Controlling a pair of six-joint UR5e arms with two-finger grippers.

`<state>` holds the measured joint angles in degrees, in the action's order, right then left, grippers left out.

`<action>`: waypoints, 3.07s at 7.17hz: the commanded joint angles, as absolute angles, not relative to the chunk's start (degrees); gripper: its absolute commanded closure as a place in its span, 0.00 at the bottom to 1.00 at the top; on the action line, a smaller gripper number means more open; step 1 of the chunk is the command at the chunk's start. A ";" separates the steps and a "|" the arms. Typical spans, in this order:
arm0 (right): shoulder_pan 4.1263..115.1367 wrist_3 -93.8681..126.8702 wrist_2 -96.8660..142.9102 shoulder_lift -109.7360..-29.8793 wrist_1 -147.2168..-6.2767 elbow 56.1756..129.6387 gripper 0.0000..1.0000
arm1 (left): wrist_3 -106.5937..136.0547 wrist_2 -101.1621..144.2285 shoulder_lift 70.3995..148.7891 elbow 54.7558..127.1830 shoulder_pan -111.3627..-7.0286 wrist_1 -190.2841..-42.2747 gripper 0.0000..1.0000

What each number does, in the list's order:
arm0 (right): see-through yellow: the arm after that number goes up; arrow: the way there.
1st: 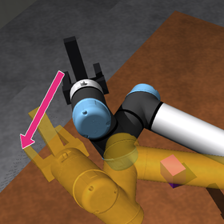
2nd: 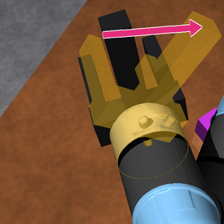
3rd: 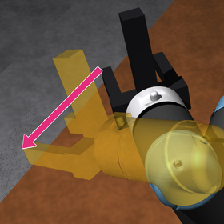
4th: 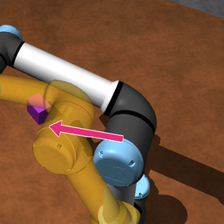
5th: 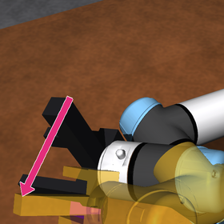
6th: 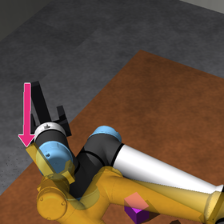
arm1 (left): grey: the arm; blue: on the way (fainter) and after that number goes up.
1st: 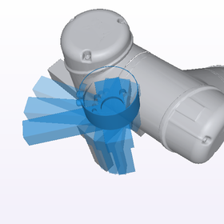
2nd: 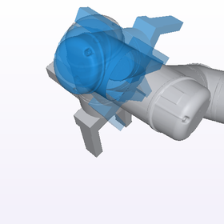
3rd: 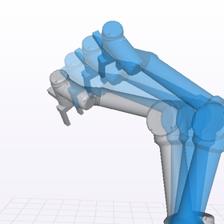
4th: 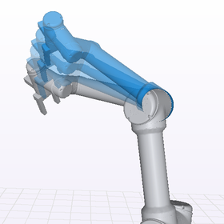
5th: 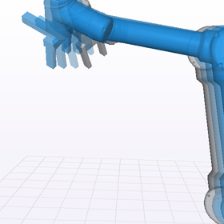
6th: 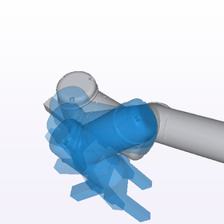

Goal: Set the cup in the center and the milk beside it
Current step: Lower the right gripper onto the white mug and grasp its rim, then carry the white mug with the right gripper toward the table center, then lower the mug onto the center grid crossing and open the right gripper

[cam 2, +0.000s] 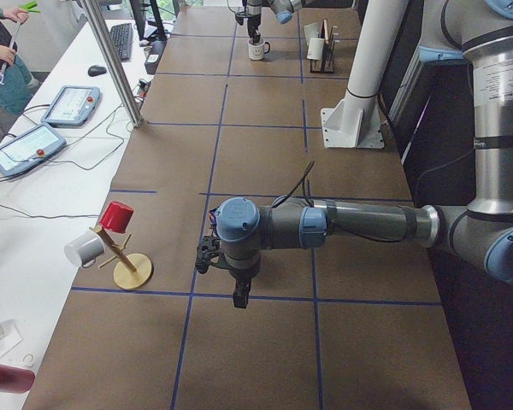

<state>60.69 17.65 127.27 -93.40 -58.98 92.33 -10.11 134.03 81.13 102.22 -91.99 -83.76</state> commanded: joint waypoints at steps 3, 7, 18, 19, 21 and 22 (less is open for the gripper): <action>61.08 20.02 131.55 -91.86 -61.15 95.26 1.00 | -10.11 134.03 81.12 102.39 -92.02 -83.76 0.00; 57.07 40.57 130.35 -70.55 -82.56 99.14 1.00 | -10.11 134.03 81.12 103.01 -91.93 -83.76 0.00; 37.53 64.07 112.41 -43.51 -85.69 79.28 1.00 | -10.11 134.03 80.68 104.06 -91.93 -83.58 0.00; 37.36 64.07 112.33 -43.51 -85.69 79.28 1.00 | -10.11 134.03 80.68 103.98 -91.93 -83.58 0.00; 37.18 63.90 112.32 -43.51 -85.26 77.96 0.81 | -10.11 134.03 80.68 103.97 -91.93 -83.58 0.00; 37.09 63.90 112.32 -43.59 -85.17 77.78 0.50 | -10.11 134.03 80.68 103.97 -91.93 -83.58 0.00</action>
